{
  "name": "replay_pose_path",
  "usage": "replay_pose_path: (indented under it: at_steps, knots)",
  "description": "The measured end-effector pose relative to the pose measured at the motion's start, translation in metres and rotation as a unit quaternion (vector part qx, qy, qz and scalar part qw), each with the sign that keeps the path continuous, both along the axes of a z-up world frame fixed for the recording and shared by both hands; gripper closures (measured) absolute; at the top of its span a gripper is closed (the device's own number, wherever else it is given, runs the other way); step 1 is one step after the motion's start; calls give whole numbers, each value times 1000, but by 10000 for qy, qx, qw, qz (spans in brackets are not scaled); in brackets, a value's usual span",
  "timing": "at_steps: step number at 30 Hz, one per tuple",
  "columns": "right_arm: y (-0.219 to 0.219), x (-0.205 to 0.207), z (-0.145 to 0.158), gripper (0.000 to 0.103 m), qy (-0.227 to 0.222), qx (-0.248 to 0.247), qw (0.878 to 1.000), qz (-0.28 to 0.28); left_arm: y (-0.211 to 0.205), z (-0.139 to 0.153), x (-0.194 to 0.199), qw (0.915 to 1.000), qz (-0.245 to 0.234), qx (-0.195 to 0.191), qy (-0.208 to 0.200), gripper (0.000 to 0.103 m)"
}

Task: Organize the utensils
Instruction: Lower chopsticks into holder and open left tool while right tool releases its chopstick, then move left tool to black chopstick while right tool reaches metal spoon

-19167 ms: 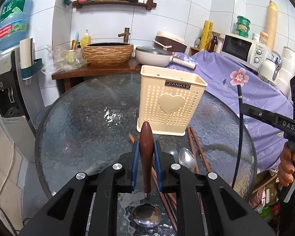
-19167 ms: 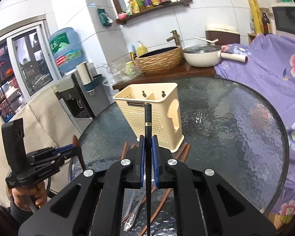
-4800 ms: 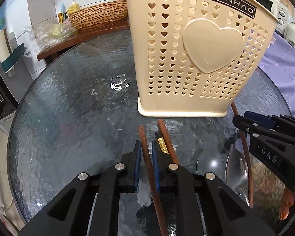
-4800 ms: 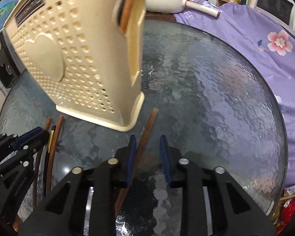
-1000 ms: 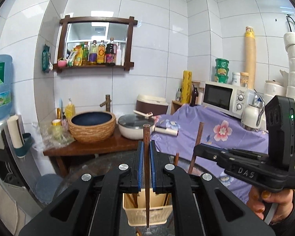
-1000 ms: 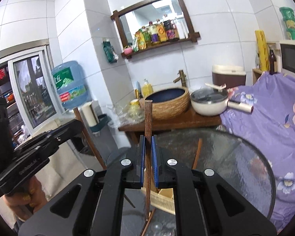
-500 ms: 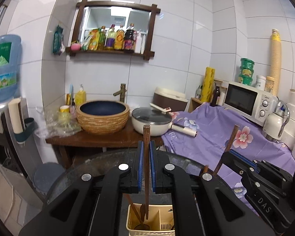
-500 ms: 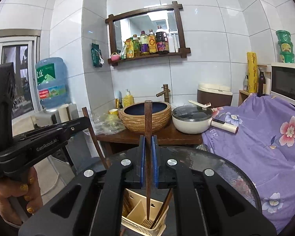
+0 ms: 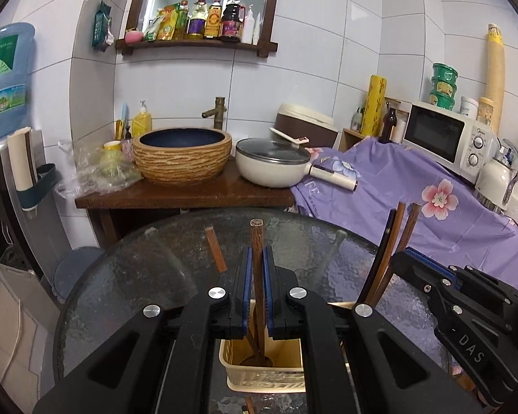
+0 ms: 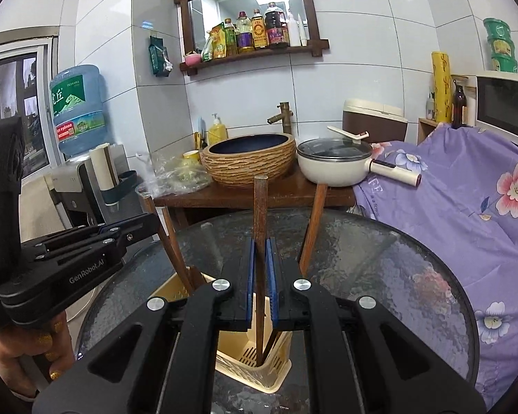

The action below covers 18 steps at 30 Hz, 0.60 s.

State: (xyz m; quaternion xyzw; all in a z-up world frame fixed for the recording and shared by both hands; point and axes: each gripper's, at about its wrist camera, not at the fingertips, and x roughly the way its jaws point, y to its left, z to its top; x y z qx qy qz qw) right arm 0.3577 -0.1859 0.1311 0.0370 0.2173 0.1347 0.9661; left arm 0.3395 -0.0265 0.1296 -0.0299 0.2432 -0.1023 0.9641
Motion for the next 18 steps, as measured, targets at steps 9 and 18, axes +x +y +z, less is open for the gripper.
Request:
replay_pose_path:
  at_steps: [9, 18]
  knots:
    - [-3, -1, -5, 94, -15, 19, 10000, -84, -1, -9, 0, 9999, -38, -26, 98, 95]
    - [-15, -37, -8, 47, -233, 39, 9991, -346, 16, -4, -35, 9995, 48, -99, -293, 31]
